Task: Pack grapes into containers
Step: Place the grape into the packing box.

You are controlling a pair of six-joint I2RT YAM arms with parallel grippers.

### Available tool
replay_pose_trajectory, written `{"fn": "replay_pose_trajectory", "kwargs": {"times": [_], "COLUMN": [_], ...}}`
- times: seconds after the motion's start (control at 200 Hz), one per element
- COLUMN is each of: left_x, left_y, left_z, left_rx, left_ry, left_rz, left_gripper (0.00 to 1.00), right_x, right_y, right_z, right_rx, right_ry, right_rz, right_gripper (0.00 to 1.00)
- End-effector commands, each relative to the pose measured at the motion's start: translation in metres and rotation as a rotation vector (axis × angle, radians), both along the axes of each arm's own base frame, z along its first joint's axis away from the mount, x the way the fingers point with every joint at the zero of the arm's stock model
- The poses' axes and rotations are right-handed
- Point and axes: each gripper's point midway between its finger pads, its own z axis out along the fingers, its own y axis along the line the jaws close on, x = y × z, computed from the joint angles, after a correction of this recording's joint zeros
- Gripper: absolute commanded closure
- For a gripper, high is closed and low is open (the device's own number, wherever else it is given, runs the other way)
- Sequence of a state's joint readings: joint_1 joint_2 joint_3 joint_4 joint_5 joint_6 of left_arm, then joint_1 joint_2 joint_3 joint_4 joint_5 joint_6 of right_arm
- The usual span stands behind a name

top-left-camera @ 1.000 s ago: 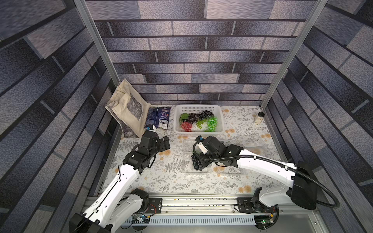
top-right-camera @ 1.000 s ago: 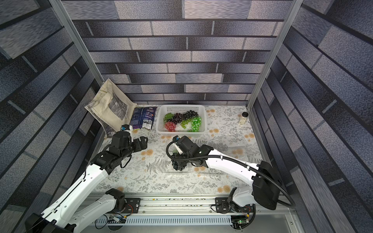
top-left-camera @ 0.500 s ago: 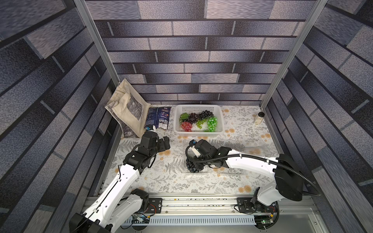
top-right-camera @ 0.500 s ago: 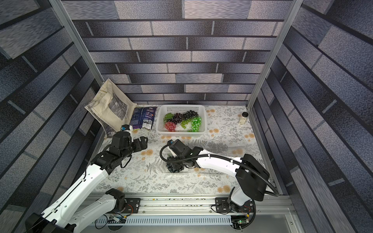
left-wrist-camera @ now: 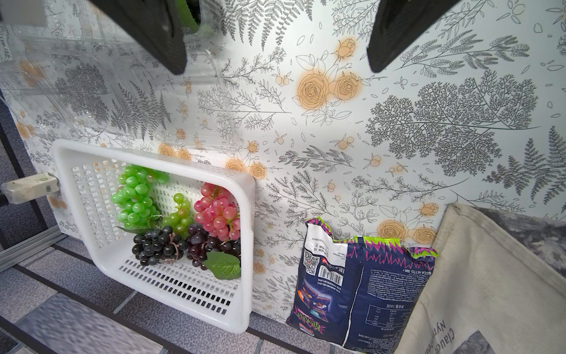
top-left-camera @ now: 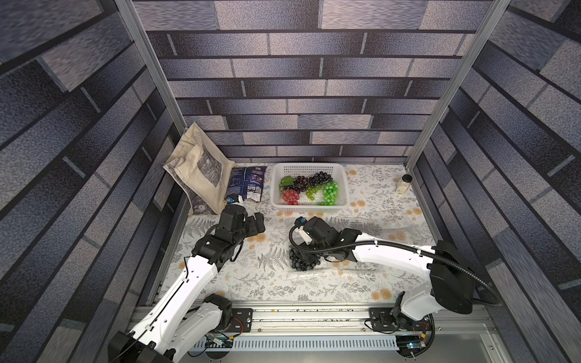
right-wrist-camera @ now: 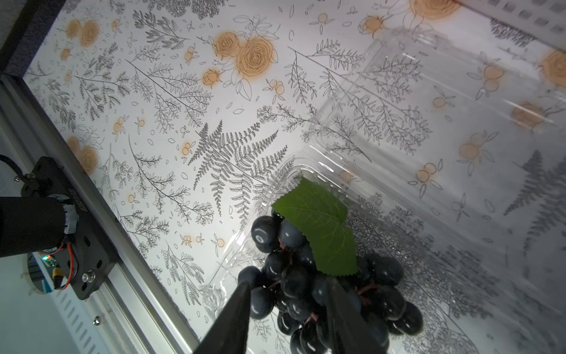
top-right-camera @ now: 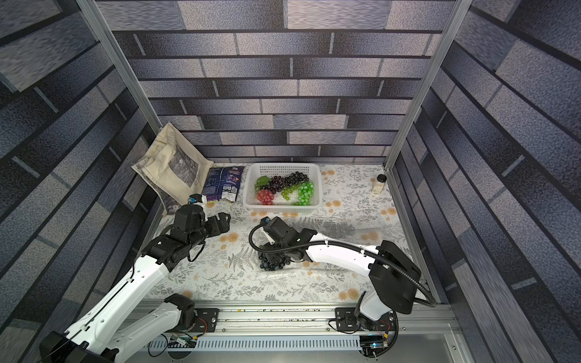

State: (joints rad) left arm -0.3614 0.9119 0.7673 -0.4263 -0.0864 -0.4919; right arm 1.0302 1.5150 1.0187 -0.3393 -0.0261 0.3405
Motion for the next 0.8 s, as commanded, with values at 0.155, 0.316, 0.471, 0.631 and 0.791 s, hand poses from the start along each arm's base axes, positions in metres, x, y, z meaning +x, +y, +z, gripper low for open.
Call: {"fn": "replay_pose_trajectory", "kwargs": {"times": [0.155,0.316,0.471,0.631,0.791], "left_x": [0.004,0.005,0.011,0.021,0.030], "left_y": [-0.010,-0.015,-0.017,-0.020,-0.017], "left_z": [0.003,-0.001,-0.008,-0.009,-0.009], "left_rx": [-0.003,-0.007,-0.008,-0.011,-0.042], "left_ry": [0.016,0.053,0.087,0.100,0.085], "left_rz": [-0.028,-0.036,-0.026,-0.022,-0.007], "left_gripper": [0.06,0.06,0.06,0.06,0.06], "right_x": [0.024,0.079,0.145,0.199,0.233], "right_y": [-0.003,-0.011,-0.006,0.005,0.012], "right_z": [0.090,0.124,0.124,0.102,0.074], "right_rx": [0.107,0.162,0.112,0.113,0.113], "right_ry": [-0.171,-0.203,-0.231,-0.184,-0.140], "right_rz": [-0.045,-0.136,-0.187,-0.223,-0.245], "right_gripper": [0.44,0.43,0.43,0.38,0.39]}}
